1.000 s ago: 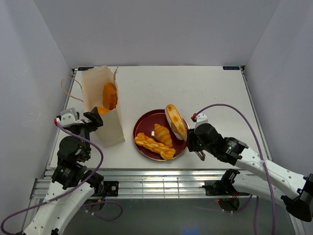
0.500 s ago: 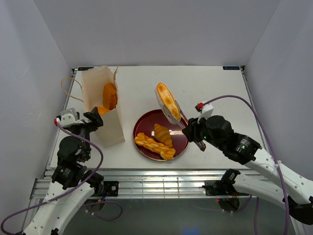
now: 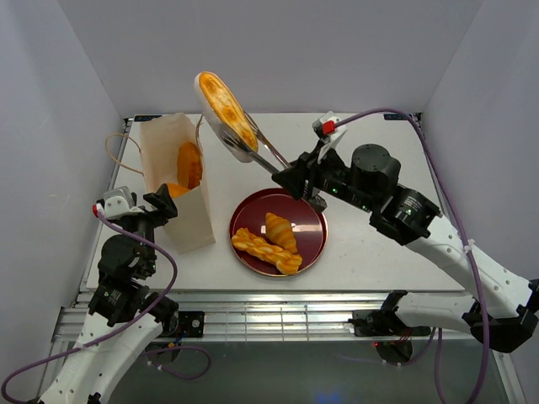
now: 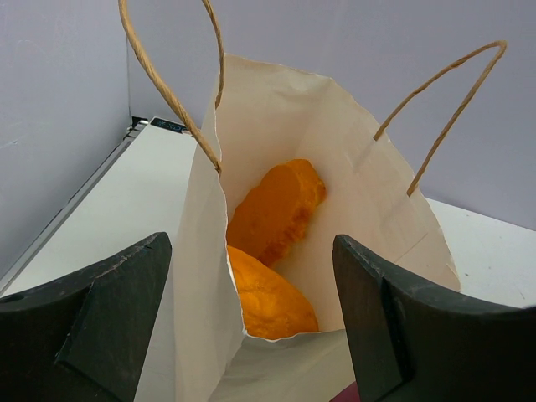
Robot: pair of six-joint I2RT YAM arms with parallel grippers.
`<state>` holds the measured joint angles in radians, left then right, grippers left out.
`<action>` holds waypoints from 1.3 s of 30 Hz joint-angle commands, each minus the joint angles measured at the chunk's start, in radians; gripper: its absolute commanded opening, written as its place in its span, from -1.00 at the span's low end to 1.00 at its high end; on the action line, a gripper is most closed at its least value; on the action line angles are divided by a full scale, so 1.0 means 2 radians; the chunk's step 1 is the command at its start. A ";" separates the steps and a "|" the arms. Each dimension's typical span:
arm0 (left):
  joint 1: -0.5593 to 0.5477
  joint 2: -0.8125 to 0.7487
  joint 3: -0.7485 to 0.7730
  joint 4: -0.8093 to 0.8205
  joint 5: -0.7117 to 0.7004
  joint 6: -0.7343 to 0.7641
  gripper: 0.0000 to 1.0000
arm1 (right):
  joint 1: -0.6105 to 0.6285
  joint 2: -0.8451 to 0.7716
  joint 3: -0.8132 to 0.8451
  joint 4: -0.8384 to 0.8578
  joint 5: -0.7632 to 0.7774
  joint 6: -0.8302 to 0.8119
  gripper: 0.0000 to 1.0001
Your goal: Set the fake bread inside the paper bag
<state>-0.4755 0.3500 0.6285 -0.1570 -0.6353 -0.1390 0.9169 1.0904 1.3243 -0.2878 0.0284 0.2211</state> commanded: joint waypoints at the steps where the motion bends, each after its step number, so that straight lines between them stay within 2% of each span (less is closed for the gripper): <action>1: -0.003 -0.003 0.003 0.000 0.002 0.000 0.76 | 0.004 0.029 0.052 0.070 -0.069 -0.005 -0.45; 6: -0.003 0.001 0.003 0.000 0.005 -0.001 0.76 | 0.018 0.074 0.109 0.102 -0.102 0.008 -0.45; 15: -0.004 -0.002 0.002 0.000 0.005 -0.001 0.76 | 0.068 0.147 0.161 0.120 -0.099 0.006 -0.42; 21: -0.005 0.003 0.003 -0.001 0.008 -0.002 0.76 | 0.098 0.183 0.185 0.105 -0.043 -0.031 -0.38; 28: -0.007 -0.004 0.002 0.000 0.005 -0.001 0.76 | 0.099 0.200 0.176 0.106 0.010 -0.040 -0.35; 39: -0.008 -0.005 0.002 0.002 0.003 0.000 0.76 | 0.098 0.221 0.172 0.099 0.036 -0.051 -0.28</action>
<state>-0.4877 0.3492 0.6285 -0.1566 -0.6353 -0.1390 1.1130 1.5360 1.6344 -0.1696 0.0689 0.1444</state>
